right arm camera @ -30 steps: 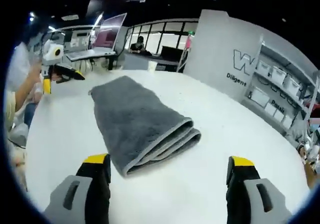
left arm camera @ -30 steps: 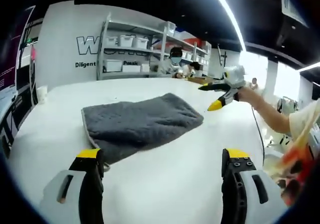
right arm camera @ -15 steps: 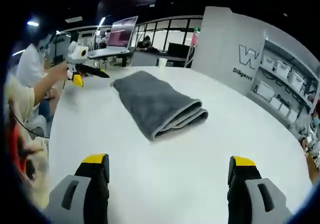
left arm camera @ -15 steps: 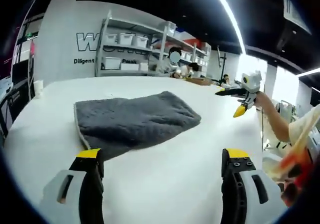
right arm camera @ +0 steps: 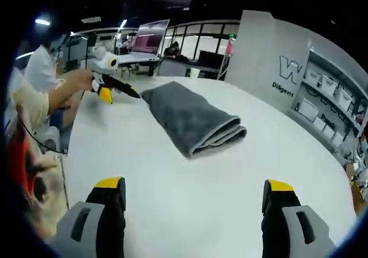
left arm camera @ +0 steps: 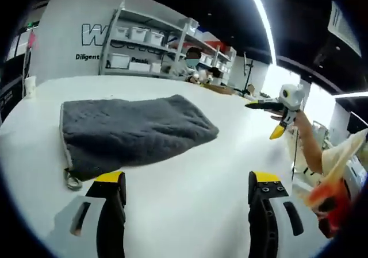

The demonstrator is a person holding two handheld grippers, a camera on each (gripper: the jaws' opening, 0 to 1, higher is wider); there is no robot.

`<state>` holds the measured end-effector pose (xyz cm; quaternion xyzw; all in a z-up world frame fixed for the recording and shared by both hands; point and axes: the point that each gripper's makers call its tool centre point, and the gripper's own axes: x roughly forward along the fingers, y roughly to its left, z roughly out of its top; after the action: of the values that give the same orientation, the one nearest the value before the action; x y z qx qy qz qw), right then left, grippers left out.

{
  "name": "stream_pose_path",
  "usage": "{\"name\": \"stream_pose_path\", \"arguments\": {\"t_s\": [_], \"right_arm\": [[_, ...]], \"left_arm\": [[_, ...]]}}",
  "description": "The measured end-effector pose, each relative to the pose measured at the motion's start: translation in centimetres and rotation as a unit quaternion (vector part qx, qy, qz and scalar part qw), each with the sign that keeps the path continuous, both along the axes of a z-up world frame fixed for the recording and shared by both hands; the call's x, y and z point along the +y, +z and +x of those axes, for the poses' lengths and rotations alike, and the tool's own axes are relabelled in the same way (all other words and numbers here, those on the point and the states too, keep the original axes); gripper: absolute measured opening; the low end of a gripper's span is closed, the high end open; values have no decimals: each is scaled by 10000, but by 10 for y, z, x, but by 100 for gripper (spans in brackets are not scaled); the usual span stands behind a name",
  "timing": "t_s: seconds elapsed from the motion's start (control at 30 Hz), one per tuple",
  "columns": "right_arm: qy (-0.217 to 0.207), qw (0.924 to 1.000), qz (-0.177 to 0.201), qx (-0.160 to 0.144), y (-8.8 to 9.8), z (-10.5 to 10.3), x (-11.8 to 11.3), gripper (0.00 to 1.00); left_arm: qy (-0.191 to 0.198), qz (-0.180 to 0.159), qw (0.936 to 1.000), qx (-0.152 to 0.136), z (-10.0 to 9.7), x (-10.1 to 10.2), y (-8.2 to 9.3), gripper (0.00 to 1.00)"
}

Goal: Open the folded towel by lifting each exposed corner and separating the folded layers until the towel lies flat within the target outline without major curled edges

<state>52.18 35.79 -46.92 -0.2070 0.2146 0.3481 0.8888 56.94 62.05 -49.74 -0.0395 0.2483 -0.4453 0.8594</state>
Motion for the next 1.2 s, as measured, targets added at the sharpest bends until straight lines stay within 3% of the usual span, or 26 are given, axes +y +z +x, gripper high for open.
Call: {"name": "stream_pose_path", "arguments": {"t_s": [0.1, 0.33, 0.43, 0.5, 0.7, 0.83, 0.9, 1.0, 1.2], "right_arm": [[60, 10000, 12, -57, 3, -4, 2, 100], [109, 9999, 46, -115, -1, -11, 0, 100], [149, 9998, -5, -158, -3, -14, -1, 100], [161, 9997, -60, -195, -3, -16, -4, 100], [73, 9996, 53, -271, 0, -15, -11, 99], [77, 9995, 51, -300, 0, -16, -11, 99], [91, 9995, 63, -290, -1, -17, -10, 99], [89, 9996, 36, -263, -4, -18, -12, 99], [91, 9996, 91, -238, -6, -19, -13, 99]], "left_arm": [[128, -143, 9998, 40, 15, -10, 0, 81], [379, -545, 9976, 182, 41, -36, 6, 61], [572, -570, 9962, 313, 55, -44, 0, 57], [708, -556, 9954, 335, 62, -45, -3, 51], [1249, -595, 9892, 479, 87, -34, -13, 17], [1290, -605, 9886, 482, 93, -33, -16, 12], [1250, -488, 9903, 371, 94, -35, -17, 10], [902, 38, 9959, -82, 93, -37, -18, 3], [417, 898, 9933, -603, 92, -43, -22, 1]]}}
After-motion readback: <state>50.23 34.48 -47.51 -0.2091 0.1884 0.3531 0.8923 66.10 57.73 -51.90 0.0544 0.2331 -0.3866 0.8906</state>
